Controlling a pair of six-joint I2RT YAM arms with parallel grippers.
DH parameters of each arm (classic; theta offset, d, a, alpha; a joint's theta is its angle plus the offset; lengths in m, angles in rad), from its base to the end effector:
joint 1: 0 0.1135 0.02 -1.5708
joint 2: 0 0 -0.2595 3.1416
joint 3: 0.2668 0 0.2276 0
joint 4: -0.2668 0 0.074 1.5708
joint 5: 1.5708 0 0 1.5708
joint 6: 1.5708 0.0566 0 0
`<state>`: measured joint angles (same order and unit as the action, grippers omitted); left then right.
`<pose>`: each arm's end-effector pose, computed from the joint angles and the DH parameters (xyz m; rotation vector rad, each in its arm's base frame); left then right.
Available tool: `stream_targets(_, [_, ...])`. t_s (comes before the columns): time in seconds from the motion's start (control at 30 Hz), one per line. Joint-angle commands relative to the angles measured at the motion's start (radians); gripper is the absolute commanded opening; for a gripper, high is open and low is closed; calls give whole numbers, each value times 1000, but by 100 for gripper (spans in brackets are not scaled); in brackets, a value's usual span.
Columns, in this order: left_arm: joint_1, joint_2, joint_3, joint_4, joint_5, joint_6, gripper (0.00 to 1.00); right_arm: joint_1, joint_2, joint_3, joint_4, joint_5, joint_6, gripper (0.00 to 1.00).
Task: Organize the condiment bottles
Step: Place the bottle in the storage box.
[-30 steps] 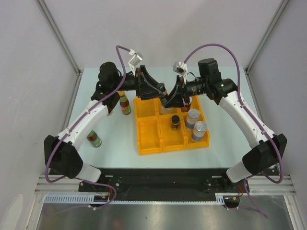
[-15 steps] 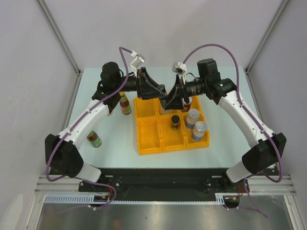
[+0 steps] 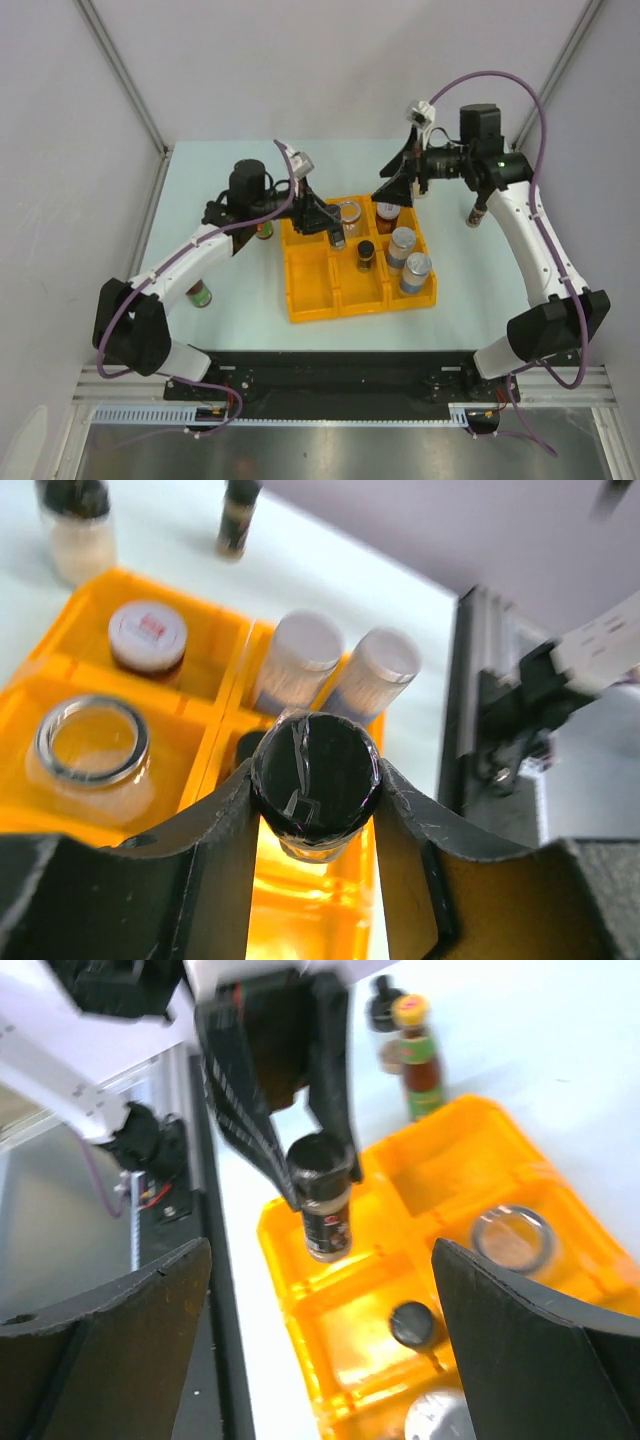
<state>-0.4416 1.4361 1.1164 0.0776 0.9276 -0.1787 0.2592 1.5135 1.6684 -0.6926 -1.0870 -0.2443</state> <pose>0.2674 -0.1765 0.3327 0.9177 1.6609 -1.2639 0.2761 0.1251 0.4143 -1.0850 1.6476 1.1353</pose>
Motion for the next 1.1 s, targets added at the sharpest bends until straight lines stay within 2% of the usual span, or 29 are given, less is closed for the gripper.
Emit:
stream_targets(0.0, [-58, -11, -79, 7, -134, 176, 1, -104, -81, 39, 10, 22, 33, 99])
stream_targets(0.17, [-109, 47, -110, 14, -219, 232, 0, -202, -111, 10, 24, 202, 37, 100])
stream_targets(0.43, [-141, 112, -179, 143, -289, 248, 0, -385, -87, -56, 30, 112, 53, 100])
stream_targets(0.7, [-157, 164, -187, 217, -303, 223, 0, -413, -76, -65, 1, 91, 25, 100])
stream_targets(1.07, [-172, 224, -240, 306, -349, 265, 0, -416, -47, -73, -28, 111, -12, 100])
